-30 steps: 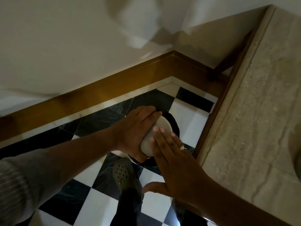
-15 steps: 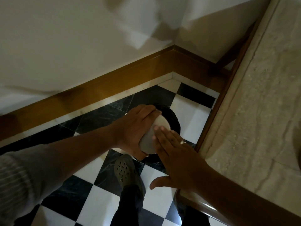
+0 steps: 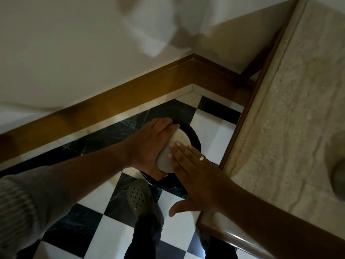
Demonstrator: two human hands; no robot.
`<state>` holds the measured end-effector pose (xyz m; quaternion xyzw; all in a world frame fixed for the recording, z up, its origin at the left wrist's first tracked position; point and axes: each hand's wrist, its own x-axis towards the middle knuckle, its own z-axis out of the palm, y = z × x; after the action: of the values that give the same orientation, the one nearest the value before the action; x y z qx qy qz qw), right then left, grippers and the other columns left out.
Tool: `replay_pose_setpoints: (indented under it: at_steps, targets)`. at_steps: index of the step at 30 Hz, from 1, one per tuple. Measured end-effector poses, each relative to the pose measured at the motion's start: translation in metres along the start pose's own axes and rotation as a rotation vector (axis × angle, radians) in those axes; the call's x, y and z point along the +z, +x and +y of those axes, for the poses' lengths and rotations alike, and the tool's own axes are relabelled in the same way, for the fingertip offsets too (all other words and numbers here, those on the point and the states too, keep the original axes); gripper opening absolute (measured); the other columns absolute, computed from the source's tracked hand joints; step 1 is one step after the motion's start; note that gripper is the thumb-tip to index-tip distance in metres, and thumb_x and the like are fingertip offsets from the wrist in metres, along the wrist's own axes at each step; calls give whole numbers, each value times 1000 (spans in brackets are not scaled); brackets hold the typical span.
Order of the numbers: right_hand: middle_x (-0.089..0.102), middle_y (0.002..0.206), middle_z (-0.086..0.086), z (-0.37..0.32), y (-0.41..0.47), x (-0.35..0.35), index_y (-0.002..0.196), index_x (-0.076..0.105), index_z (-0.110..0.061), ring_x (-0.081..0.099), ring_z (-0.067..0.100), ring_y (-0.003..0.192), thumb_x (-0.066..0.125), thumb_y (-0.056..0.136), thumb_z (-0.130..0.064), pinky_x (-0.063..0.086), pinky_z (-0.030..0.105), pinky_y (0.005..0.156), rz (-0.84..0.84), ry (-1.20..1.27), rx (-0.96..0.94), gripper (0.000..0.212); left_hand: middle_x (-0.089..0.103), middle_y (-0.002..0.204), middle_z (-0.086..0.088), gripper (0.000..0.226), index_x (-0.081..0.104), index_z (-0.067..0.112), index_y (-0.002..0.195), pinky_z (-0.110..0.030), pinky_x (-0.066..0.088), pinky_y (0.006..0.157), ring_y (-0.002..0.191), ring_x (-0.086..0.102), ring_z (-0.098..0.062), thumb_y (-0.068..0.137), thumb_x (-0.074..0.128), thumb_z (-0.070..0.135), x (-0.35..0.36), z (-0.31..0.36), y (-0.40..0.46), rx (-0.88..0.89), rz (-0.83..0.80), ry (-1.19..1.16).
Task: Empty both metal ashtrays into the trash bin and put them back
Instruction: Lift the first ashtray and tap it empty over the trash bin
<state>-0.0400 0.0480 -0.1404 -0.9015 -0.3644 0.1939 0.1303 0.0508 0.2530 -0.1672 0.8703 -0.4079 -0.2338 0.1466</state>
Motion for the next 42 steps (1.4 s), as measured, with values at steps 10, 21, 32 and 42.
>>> replay_pose_setpoints:
  at_steps: [10, 21, 32, 42]
  targets:
    - [16, 159, 25, -1, 3, -3, 149, 21, 3, 8, 36, 149, 34, 73, -88, 14, 49, 121, 100, 36, 82, 120, 44, 145, -22, 124, 38, -2, 144, -40, 27, 116, 134, 37, -33, 51, 74, 72, -2, 2, 0, -33, 31, -23]
    - [12, 159, 26, -6, 10, -2, 149, 19, 4, 6, 38, 149, 42, 75, -83, 19, 53, 119, 25, -4, 46, 117, 45, 143, -20, 126, 37, 2, 144, -45, 38, 111, 130, 42, -35, 48, 68, 77, -3, 0, -3, -93, -12, 53]
    - [12, 160, 25, -12, 12, 7, 150, 17, 3, 4, 36, 149, 37, 70, -88, 11, 49, 121, 33, 7, 105, 123, 45, 143, -19, 127, 35, 2, 144, -44, 38, 111, 129, 43, -34, 47, 69, 77, -5, -4, -8, -125, 27, 31]
    - [9, 160, 24, -21, 12, 6, 151, 14, 2, 7, 37, 149, 42, 66, -89, 19, 51, 119, 16, 28, 160, 127, 45, 145, -18, 124, 34, 5, 144, -51, 38, 112, 133, 42, -34, 49, 64, 78, 3, 6, -11, -75, -18, 18]
